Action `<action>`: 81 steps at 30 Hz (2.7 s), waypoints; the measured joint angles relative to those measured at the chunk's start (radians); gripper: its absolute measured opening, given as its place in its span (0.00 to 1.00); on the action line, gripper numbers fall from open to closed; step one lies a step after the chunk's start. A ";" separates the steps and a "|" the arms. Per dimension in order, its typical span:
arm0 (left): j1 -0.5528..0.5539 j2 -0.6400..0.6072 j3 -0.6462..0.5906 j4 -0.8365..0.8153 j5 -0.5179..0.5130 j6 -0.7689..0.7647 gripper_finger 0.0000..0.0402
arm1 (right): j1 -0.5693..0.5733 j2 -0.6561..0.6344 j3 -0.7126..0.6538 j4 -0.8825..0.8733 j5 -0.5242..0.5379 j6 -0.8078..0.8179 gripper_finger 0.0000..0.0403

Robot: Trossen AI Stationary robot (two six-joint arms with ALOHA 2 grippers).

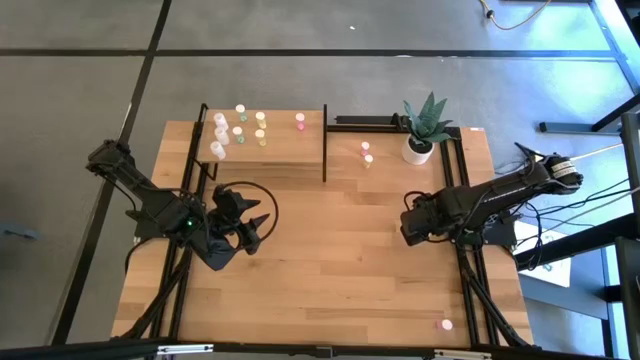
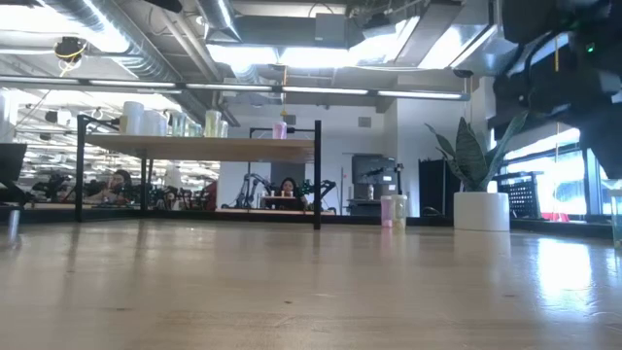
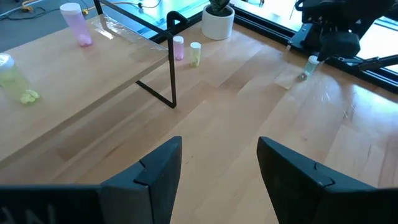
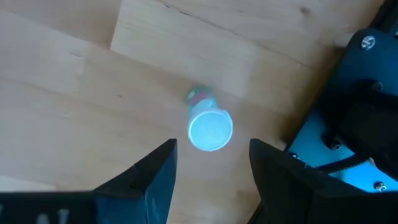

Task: Pick and place medicine bottles onto shelf by color
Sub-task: Put the blue pill bottle aligned with the other blue pill bottle on the shelf

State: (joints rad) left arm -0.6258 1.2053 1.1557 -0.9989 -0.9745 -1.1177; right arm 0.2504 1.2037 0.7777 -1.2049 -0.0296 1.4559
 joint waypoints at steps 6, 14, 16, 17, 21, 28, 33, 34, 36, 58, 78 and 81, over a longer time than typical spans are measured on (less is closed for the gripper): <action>0.000 0.000 0.000 0.000 0.000 -0.001 0.50 | 0.000 0.000 -0.015 0.022 0.000 -0.002 0.50; 0.000 0.000 0.000 0.000 0.000 -0.001 0.50 | 0.000 0.000 -0.015 0.022 0.008 -0.001 0.50; 0.000 0.000 0.000 0.000 0.000 -0.001 0.50 | 0.000 0.000 -0.015 0.022 0.009 0.001 0.50; 0.000 0.000 0.000 0.000 0.000 -0.001 0.50 | 0.000 0.000 -0.015 0.022 0.009 0.001 0.50; 0.000 0.000 0.000 -0.001 0.000 0.000 0.50 | 0.000 0.000 -0.015 0.029 0.009 0.001 0.50; 0.000 0.000 0.000 -0.001 0.000 0.002 0.50 | 0.000 0.029 -0.015 0.035 0.009 0.002 0.50; 0.000 0.000 0.000 -0.002 0.000 0.002 0.50 | 0.000 0.076 -0.015 0.035 0.013 -0.045 0.50; 0.000 0.000 0.000 -0.002 0.000 0.002 0.50 | 0.000 0.083 -0.015 0.035 0.013 -0.047 0.50; 0.000 0.000 0.000 -0.002 0.000 0.002 0.50 | 0.000 0.094 -0.015 0.035 0.013 -0.047 0.50; 0.000 0.000 0.000 -0.002 0.000 0.003 0.50 | 0.000 0.126 -0.015 0.063 0.036 -0.052 0.50; 0.000 0.000 0.000 -0.002 0.000 0.003 0.50 | 0.000 0.125 -0.015 0.061 0.029 -0.051 0.31; 0.000 0.000 0.000 -0.002 0.000 0.003 0.50 | 0.000 0.125 -0.015 0.062 0.029 -0.065 0.31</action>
State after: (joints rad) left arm -0.6262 1.2053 1.1557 -1.0004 -0.9745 -1.1149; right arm 0.2504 1.3285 0.7628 -1.1430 -0.0006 1.3908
